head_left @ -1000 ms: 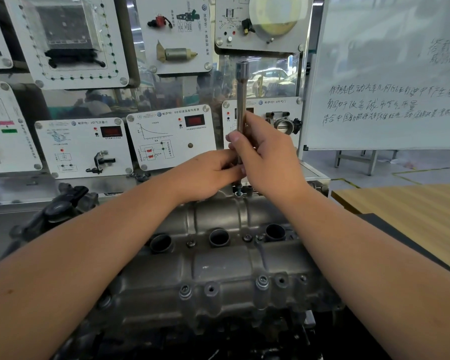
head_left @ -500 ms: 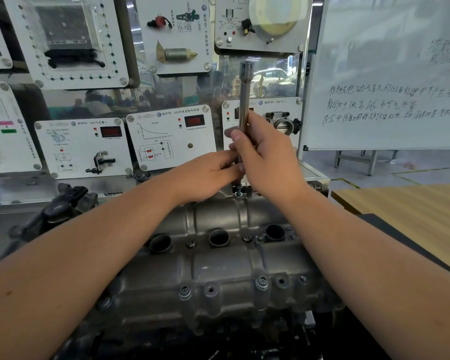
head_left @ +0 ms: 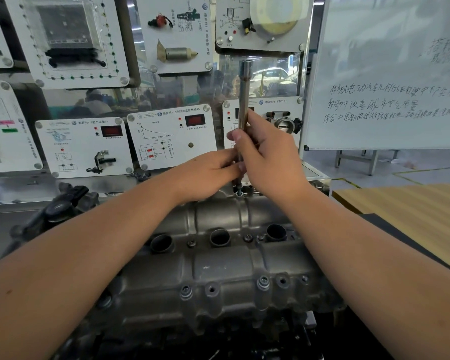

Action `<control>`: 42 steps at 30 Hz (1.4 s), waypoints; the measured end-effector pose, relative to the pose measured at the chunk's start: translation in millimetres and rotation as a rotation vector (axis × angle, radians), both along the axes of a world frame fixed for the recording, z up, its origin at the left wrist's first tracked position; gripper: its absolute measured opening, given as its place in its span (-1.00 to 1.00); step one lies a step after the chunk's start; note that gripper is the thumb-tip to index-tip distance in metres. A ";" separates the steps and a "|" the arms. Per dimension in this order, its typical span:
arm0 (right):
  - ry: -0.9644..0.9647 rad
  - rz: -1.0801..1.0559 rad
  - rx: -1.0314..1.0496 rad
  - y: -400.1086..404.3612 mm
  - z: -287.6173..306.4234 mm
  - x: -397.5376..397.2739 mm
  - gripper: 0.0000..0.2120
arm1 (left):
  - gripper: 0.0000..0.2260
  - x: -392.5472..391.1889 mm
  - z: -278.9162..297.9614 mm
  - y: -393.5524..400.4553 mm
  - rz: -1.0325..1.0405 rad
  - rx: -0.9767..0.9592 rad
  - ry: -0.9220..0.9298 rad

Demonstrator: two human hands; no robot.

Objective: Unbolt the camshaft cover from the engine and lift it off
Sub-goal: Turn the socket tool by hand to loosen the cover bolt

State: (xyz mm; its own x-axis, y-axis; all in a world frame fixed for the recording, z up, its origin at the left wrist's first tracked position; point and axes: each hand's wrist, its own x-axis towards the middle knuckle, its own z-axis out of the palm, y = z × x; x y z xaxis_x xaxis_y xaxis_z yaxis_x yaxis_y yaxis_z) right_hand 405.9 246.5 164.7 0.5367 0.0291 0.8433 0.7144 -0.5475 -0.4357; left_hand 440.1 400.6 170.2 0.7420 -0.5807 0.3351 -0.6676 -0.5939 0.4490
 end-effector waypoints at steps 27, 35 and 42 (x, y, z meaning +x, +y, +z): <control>0.009 0.016 0.047 -0.3 -0.5 -0.6 -0.83 | -0.75 0.4 -1.1 0.7 -0.016 0.001 -0.002; -0.034 -0.006 0.051 -1.0 -2.2 4.1 -0.70 | -0.70 2.2 0.7 -1.0 -0.007 0.028 -0.030; 0.011 0.066 0.063 1.0 -2.8 1.9 -0.55 | -0.72 2.3 -0.6 1.5 -0.003 -0.003 0.021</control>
